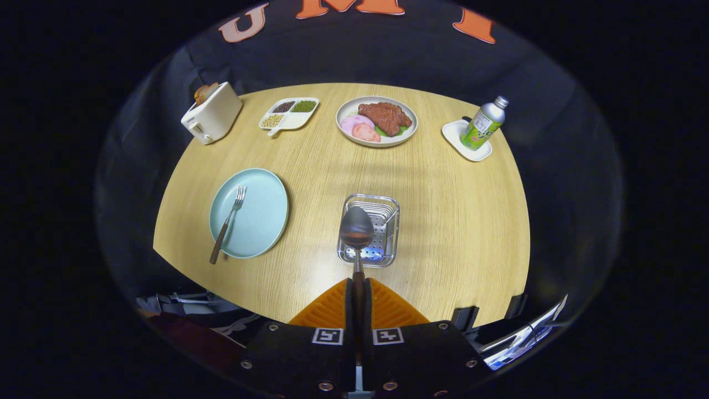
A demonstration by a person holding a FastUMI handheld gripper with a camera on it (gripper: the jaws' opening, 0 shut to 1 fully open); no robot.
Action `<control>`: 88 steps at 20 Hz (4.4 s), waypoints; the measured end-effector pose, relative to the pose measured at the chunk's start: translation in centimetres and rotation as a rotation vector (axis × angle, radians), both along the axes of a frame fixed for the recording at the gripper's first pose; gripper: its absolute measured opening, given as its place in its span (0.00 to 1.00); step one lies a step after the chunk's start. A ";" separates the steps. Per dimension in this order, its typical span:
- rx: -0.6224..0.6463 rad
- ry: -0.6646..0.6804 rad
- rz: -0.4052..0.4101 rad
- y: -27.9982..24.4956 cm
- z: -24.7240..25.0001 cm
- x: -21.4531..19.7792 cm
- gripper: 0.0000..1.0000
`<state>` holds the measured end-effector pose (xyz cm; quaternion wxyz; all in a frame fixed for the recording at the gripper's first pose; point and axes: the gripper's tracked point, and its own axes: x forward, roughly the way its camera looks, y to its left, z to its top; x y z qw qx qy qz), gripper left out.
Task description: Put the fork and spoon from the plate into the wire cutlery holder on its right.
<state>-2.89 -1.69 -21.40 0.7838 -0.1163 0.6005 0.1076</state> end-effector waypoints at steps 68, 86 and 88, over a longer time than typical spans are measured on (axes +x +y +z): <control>0.122 -0.375 -0.072 27.1 -13.5 -2.8 0.62; 0.251 -0.314 -0.068 24.5 -7.6 -1.4 0.06; 0.248 -0.306 -0.063 22.0 -5.8 -0.8 0.05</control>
